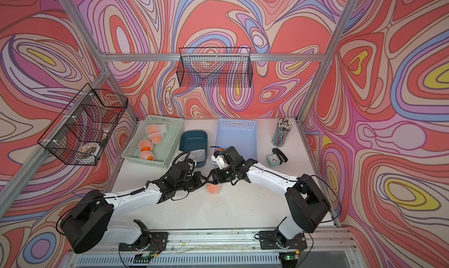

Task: Remove foam nets from oranges
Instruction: Remove the foam net from the orange.

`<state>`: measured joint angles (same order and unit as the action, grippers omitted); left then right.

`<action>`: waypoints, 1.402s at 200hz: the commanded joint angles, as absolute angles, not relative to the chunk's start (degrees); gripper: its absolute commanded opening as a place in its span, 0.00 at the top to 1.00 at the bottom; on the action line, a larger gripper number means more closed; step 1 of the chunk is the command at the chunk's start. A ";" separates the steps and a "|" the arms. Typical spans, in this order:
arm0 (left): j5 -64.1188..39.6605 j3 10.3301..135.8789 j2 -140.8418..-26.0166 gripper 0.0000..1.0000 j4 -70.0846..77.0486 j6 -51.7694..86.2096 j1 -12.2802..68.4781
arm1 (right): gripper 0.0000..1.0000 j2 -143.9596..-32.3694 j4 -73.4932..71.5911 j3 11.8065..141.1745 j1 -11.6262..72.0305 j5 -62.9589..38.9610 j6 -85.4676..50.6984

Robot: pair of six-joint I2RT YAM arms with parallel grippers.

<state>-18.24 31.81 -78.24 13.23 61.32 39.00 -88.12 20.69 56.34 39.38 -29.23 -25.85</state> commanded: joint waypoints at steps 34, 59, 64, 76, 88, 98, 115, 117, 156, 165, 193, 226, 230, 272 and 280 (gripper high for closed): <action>-19.71 30.67 -79.69 0.93 15.15 61.34 38.94 | 0.24 -86.02 27.02 55.12 39.65 -22.49 -27.55; -19.88 30.85 -80.43 0.93 15.72 61.50 39.26 | 0.23 -87.20 27.59 55.27 39.64 -21.19 -29.25; -19.95 30.85 -80.51 0.93 15.73 61.48 39.34 | 0.23 -87.42 27.96 55.53 39.63 -20.52 -29.71; -19.90 30.85 -80.51 0.93 15.74 61.49 39.47 | 0.23 -87.56 28.71 56.19 39.64 -19.25 -30.48; -19.82 30.76 -80.27 0.93 15.57 61.50 39.48 | 0.22 -87.78 29.69 57.13 39.64 -18.02 -31.77; -19.53 30.60 -79.91 0.93 15.26 61.47 39.48 | 0.22 -88.24 30.34 58.02 39.64 -17.51 -32.91; -18.71 30.26 -78.79 0.93 14.78 61.44 39.57 | 0.22 -89.60 30.85 59.38 39.59 -18.37 -34.82; -18.63 30.24 -78.69 0.93 14.75 61.44 39.51 | 0.22 -89.75 30.81 59.54 39.58 -18.54 -34.98; -17.56 27.83 -75.90 0.92 14.41 61.08 39.43 | 0.23 -93.49 30.58 62.24 39.64 -18.43 -38.72; -17.25 27.44 -74.91 0.92 14.09 60.93 39.47 | 0.23 -94.61 31.09 63.02 39.63 -18.24 -39.69; -15.58 26.69 -70.28 0.91 10.37 59.53 39.46 | 0.25 -96.36 31.22 63.80 39.64 -17.05 -42.64; -11.03 27.06 -61.39 0.83 1.74 56.43 39.46 | 0.27 -98.37 31.01 64.65 39.64 -15.36 -44.44; -10.40 27.15 -60.00 0.82 0.82 56.04 39.46 | 0.26 -98.70 31.18 64.76 39.63 -15.08 -44.51; -5.74 29.07 -49.30 0.65 -11.48 53.20 39.33 | 0.28 -100.91 30.63 65.13 39.60 -12.79 -45.44; -5.47 29.01 -47.55 0.65 -13.05 53.01 39.29 | 0.28 -101.16 30.58 65.13 39.64 -12.31 -45.61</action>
